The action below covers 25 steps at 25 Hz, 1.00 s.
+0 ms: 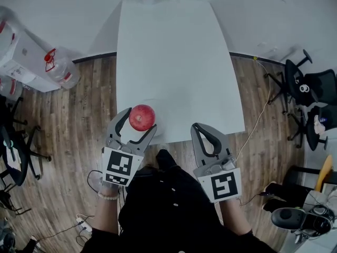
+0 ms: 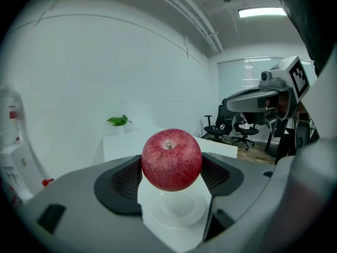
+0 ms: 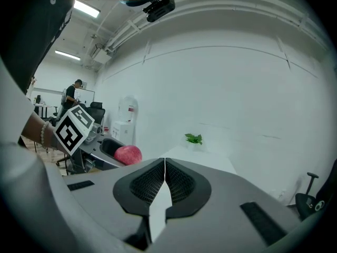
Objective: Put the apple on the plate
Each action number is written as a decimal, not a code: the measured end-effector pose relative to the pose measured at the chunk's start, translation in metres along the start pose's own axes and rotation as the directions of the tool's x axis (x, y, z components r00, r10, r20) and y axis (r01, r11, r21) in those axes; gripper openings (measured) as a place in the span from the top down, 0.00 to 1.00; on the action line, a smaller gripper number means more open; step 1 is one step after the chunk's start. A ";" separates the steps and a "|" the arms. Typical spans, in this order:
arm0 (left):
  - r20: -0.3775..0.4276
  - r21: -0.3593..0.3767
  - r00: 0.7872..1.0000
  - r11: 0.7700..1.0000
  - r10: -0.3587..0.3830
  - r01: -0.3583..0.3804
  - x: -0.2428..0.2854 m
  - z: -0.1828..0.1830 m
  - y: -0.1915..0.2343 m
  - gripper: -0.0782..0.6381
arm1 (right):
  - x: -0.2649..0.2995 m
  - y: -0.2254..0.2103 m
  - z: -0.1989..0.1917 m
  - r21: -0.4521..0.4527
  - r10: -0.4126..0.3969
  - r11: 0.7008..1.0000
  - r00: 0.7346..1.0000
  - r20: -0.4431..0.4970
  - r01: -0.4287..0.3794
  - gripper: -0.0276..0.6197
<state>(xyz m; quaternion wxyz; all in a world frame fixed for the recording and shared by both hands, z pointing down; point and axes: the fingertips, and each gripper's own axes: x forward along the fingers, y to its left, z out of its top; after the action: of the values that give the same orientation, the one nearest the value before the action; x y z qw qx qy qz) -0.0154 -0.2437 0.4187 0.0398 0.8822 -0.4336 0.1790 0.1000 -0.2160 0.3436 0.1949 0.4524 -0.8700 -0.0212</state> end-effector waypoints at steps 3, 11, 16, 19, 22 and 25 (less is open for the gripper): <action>-0.026 0.003 1.000 1.000 0.000 0.000 0.006 -0.011 -0.002 0.40 | -0.001 -0.002 -0.003 0.006 -0.008 1.000 1.000 -0.006 0.009 0.89; -0.067 0.016 0.997 1.000 -0.025 0.026 0.027 -0.030 -0.008 0.40 | 0.000 -0.006 -0.012 0.018 -0.006 1.000 0.999 -0.034 0.006 0.89; -0.094 0.007 0.995 0.999 -0.031 0.032 0.035 -0.045 -0.011 0.40 | -0.002 -0.004 -0.017 0.018 0.002 1.000 0.999 -0.047 -0.002 0.89; -0.111 -0.039 0.993 0.999 -0.028 0.024 0.043 -0.055 -0.008 0.40 | -0.001 -0.006 -0.020 0.022 0.003 1.000 0.999 -0.052 -0.002 0.89; -0.129 -0.074 0.991 0.997 -0.023 0.014 0.050 -0.065 -0.002 0.40 | 0.003 -0.007 -0.022 0.025 0.005 1.000 0.998 -0.061 -0.003 0.89; -0.154 -0.077 0.988 0.997 -0.029 0.017 0.059 -0.076 -0.001 0.40 | 0.005 -0.009 -0.024 0.027 0.005 1.000 0.997 -0.077 -0.003 0.89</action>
<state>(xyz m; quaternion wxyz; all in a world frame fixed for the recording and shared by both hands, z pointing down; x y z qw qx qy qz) -0.0030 -0.2703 0.5100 0.1086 0.8685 -0.4253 0.2302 0.1127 -0.2220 0.3661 0.2223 0.4537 -0.8629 0.0082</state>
